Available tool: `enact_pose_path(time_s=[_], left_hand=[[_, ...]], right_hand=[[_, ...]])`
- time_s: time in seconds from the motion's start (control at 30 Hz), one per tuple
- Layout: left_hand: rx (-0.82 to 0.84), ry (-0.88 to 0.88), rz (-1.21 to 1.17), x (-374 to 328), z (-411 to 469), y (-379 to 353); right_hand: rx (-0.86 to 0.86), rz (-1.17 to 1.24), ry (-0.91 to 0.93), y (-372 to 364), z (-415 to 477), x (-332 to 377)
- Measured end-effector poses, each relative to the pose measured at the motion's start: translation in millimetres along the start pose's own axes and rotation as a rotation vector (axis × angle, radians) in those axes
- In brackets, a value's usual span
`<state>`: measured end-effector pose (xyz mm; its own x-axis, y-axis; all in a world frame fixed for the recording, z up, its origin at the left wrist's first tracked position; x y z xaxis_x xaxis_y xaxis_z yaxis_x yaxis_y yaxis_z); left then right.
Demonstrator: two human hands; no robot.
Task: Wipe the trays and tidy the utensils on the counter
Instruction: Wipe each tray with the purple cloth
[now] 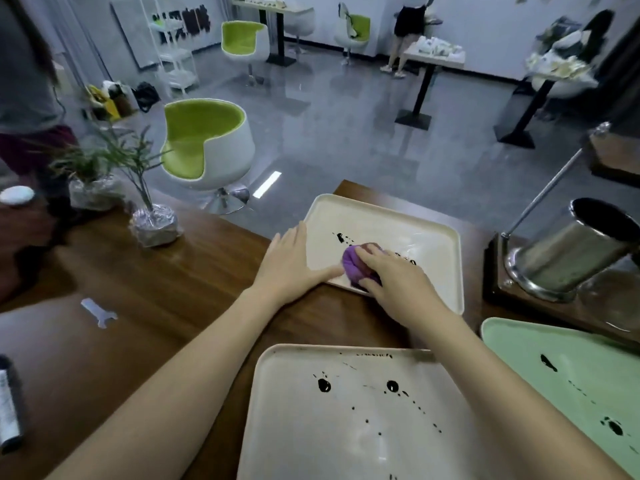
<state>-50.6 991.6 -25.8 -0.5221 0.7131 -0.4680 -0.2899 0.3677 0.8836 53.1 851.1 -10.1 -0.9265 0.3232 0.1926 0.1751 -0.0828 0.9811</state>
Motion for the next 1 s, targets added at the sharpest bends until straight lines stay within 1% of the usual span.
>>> enact_pose_path(time_s=[0.2,0.33,0.43,0.5,0.6,0.7,0.77,0.9,0.93,1.0], left_hand=[[-0.030,-0.012,-0.026,3,1,-3],[-0.049,-0.008,-0.003,4,-1,-3],[-0.060,-0.005,-0.003,2,-3,-1],[-0.061,0.000,0.007,1,-3,1],[-0.093,-0.021,-0.005,0,-1,3],[-0.042,-0.056,0.004,-6,-5,-4],[-0.008,-0.088,0.032,-14,-11,-10],[0.003,-0.113,0.073,-21,-15,-14],[0.014,-0.116,0.085,-21,-14,-16],[0.032,-0.119,0.101,-20,-14,-18]], right_hand=[[0.036,-0.049,-0.044,-6,49,-4],[0.022,-0.023,-0.102,-4,99,-20],[-0.002,-0.003,-0.124,-3,118,-25],[-0.018,-0.006,-0.100,-3,115,-16],[0.024,0.041,-0.013,-8,92,13],[0.058,0.042,0.042,-7,60,27],[0.087,0.041,0.028,-2,39,18],[0.125,0.046,-0.030,7,11,-7],[0.120,0.036,-0.070,8,10,-16],[0.046,0.014,-0.148,14,17,-34]])
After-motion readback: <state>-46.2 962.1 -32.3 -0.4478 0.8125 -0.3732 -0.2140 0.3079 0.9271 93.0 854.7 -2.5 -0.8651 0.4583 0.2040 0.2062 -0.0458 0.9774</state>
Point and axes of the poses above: each hand's wrist, its own z-axis towards the middle knuckle, its own y-axis out of the back of the hand, x = y × z, the point moved 10 cm from there along z, towards the middle knuckle, and after that the axes turned 6 degrees about x, right-handed, at the moved point
